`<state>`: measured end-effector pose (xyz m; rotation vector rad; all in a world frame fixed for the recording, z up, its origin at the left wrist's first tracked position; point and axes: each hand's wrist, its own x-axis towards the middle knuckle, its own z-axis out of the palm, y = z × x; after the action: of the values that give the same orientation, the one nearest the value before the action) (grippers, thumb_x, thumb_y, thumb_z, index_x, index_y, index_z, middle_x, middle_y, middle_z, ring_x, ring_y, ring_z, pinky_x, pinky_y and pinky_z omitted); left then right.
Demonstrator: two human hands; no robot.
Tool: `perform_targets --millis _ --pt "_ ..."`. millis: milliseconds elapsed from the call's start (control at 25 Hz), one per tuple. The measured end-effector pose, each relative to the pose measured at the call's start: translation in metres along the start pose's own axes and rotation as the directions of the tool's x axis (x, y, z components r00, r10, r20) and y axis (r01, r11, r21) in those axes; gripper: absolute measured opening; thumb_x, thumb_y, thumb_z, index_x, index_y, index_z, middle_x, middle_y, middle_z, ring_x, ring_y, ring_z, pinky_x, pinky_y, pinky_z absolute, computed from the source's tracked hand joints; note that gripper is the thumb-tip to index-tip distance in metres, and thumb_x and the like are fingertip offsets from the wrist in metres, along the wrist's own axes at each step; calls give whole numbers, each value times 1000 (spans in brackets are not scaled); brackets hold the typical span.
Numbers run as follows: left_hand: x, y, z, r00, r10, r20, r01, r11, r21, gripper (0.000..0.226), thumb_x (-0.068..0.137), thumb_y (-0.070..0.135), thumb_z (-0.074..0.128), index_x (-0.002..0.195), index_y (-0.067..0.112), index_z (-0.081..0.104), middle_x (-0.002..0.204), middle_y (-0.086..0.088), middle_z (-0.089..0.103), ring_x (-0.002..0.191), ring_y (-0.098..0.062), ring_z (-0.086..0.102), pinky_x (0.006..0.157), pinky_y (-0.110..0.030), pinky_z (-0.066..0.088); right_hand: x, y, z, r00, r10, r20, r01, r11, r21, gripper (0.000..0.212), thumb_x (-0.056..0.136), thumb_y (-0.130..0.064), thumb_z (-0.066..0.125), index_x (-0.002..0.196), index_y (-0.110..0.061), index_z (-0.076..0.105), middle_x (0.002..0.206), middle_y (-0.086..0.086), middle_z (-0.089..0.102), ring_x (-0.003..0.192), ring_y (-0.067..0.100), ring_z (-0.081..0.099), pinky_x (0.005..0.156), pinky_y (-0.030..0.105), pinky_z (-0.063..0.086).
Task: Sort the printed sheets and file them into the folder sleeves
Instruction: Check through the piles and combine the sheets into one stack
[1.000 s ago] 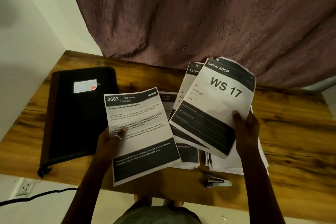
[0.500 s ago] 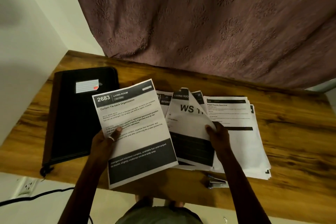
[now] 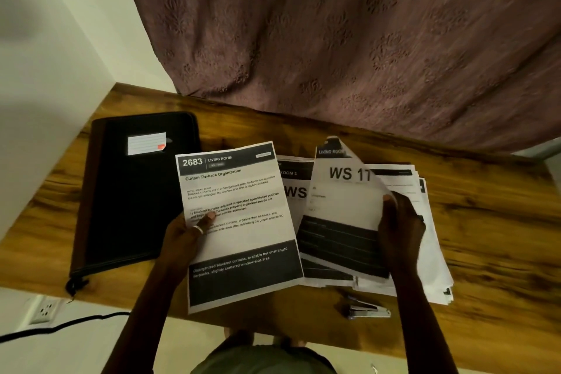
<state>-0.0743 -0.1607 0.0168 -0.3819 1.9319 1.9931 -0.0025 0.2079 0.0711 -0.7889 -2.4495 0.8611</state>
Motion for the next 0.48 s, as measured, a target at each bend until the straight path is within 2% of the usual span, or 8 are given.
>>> perform_targets --millis 80,200,320,480 --pt "1 2 2 999 25 20 -25 1000 13 21 97 16 59 117 11 61 107 -6 74 91 -24 74 66 -30 62 10 0 -21 996 59 -62 -54 995 84 39 102 -36 44 119 -4 60 112 17 67 99 31 66 82 36 52" --pt "2 5 7 997 55 56 -58 996 67 18 98 17 58 115 12 62 104 -4 74 90 -23 74 67 -32 62 20 -2 -34 990 138 -17 -127 948 291 31 101 -39 48 115 -12 57 111 9 66 97 25 66 83 41 57" --pt "5 8 16 996 60 63 -68 988 139 20 97 21 60 116 16 62 103 -4 75 88 -20 75 69 -33 62 22 -3 -30 994 108 -34 -99 975 197 34 100 -42 48 110 -11 58 105 11 66 93 26 65 82 47 58" --pt "9 9 16 994 102 -22 -95 969 226 21 96 25 63 116 18 61 101 -2 74 85 -14 75 69 -32 62 26 -3 -39 963 127 -237 -73 971 226 37 102 -48 44 108 -14 55 101 10 64 89 25 66 74 48 59"
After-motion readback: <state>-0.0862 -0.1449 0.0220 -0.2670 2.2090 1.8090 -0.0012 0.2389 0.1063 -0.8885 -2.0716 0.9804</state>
